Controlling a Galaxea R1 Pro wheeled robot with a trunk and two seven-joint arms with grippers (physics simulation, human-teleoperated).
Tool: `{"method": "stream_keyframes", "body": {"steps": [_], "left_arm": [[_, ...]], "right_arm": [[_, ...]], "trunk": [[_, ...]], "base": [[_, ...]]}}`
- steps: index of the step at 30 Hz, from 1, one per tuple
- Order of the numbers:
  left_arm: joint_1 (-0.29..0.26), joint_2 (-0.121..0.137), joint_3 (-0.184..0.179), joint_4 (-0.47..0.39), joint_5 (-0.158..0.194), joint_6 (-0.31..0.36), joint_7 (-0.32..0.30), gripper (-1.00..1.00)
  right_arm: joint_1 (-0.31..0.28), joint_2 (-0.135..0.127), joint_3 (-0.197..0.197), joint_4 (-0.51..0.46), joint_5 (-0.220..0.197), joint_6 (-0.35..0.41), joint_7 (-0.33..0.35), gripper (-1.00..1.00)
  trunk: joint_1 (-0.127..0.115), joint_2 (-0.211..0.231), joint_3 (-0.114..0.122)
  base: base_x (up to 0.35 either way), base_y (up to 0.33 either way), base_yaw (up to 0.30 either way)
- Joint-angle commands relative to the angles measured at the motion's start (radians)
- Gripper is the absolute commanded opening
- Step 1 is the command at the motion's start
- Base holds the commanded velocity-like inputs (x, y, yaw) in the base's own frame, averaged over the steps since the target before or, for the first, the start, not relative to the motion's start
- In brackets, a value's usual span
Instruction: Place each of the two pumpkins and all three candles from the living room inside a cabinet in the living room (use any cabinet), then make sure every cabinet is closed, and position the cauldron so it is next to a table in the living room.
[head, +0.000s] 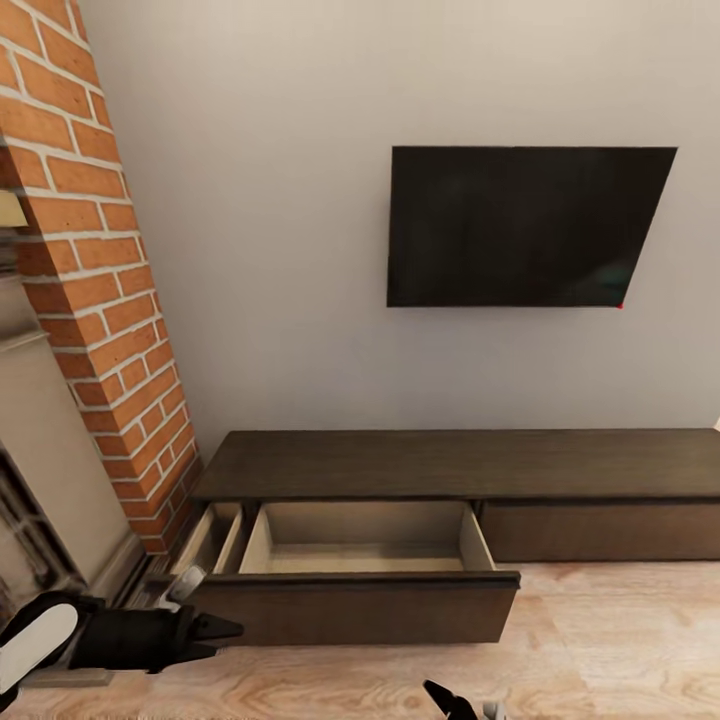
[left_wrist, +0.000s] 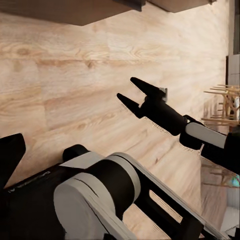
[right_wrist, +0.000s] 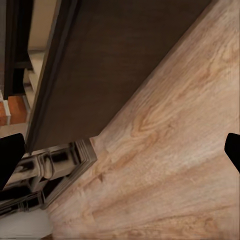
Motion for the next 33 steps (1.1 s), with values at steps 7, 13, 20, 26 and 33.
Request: {"method": "stream_keyframes", "body": {"steps": [7,13,20,26,33], "left_arm": [[-0.003,-0.01,0.011,0.03,-0.025,-0.006,0.177,1.0],[-0.003,-0.066,0.011,0.171,-0.057,-0.04,0.284,1.0],[-0.005,-0.21,0.013,0.399,-0.38,-0.258,0.336,1.0],[-0.007,-0.359,0.011,0.706,-0.58,-0.543,0.339,1.0],[-0.008,-0.406,0.011,0.827,-0.636,-0.686,0.34,1.0]], "right_arm": [[0.0,-0.004,0.009,0.001,0.03,0.005,-0.001,1.0],[0.0,-0.003,0.008,0.001,0.077,0.004,-0.051,1.0],[0.0,0.001,0.009,-0.006,0.087,-0.014,-0.18,1.0],[0.0,0.003,0.011,-0.01,0.131,-0.104,-0.376,1.0],[0.0,0.012,0.01,-0.013,0.205,-0.172,-0.554,1.0]], "trunk": [[-0.027,0.049,0.021],[-0.05,0.091,0.04],[-0.077,0.14,0.062],[-0.1,0.182,0.081],[-0.127,0.231,0.103]], "base": [[0.0,0.0,0.215],[0.0,0.0,0.215],[0.0,0.0,0.207],[0.0,0.0,0.206],[0.0,0.0,0.206]]}}
